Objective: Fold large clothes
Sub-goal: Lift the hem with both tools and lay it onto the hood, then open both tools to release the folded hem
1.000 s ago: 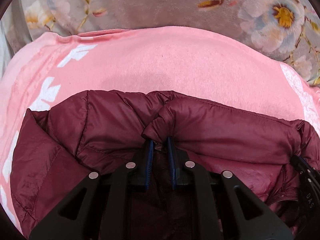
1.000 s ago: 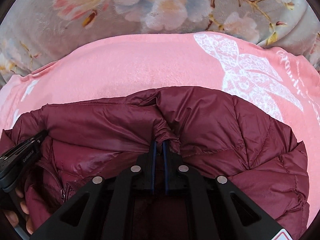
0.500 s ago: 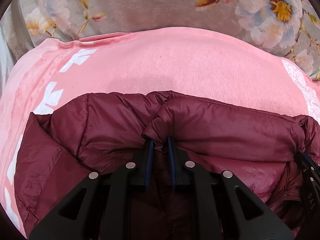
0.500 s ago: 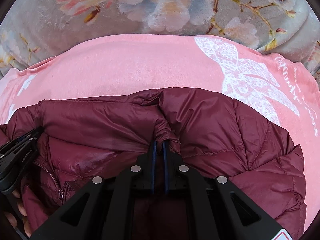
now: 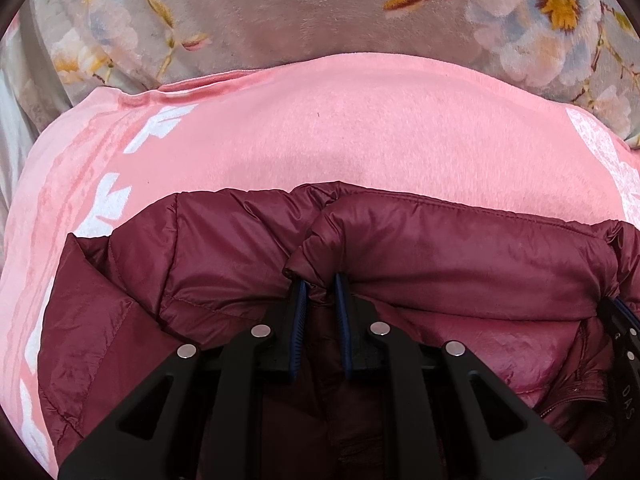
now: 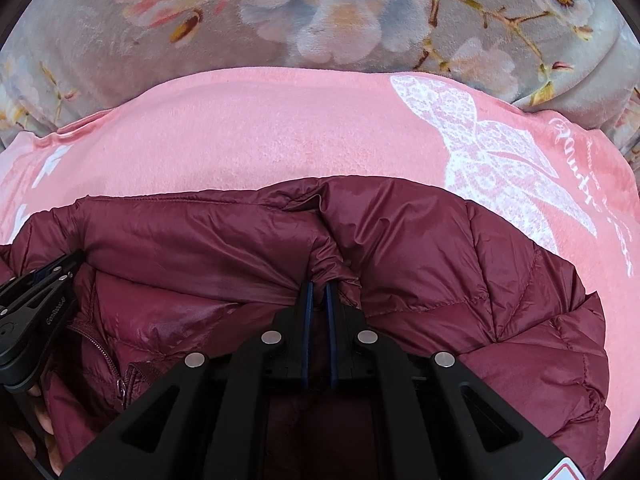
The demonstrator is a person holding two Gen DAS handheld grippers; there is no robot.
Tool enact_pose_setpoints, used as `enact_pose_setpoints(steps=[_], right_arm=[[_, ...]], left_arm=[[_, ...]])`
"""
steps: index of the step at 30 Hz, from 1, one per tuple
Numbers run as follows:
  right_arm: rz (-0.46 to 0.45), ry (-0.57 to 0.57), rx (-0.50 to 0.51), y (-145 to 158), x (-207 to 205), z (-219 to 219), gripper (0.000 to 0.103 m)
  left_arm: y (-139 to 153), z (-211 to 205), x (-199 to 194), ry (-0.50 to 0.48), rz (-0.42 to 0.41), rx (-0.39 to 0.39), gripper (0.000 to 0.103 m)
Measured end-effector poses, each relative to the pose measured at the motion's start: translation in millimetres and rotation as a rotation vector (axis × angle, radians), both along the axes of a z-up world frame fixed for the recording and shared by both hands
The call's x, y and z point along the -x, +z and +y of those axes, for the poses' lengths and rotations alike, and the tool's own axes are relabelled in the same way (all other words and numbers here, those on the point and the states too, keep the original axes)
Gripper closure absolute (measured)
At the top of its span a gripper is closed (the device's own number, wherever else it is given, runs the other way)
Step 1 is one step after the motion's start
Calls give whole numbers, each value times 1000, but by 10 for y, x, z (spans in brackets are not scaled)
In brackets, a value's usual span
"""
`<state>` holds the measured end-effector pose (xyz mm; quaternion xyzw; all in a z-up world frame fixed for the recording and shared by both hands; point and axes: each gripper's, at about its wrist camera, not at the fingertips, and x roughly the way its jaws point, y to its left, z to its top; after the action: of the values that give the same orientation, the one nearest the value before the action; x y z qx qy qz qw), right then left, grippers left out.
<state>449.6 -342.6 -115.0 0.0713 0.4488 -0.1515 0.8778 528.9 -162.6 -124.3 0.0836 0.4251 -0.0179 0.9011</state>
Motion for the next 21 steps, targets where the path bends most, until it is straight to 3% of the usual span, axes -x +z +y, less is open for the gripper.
enact_pose_setpoints(steps=[9,11,12,13,16,21], right_arm=[[4,9,27,13,-11,14,97],[-25,9,-24,55,59,-44,92],[-45,6,-59,118,162,-82,91],[-56,-2,-69,185,268,-84,88],[-113,26,-56,474,771,18,69],[-155,78,-77,831,2022,174,58]], left_arm=[[3,-48,20,2,-9,-48,88],[47,47,48,36,-12,-24,69],[95,147,100,67,-11,-6,51],[143,222,162,78,-9,15,39],[400,487,561,61,-34,96,25],[813,936,1548,-4,-65,146,13]])
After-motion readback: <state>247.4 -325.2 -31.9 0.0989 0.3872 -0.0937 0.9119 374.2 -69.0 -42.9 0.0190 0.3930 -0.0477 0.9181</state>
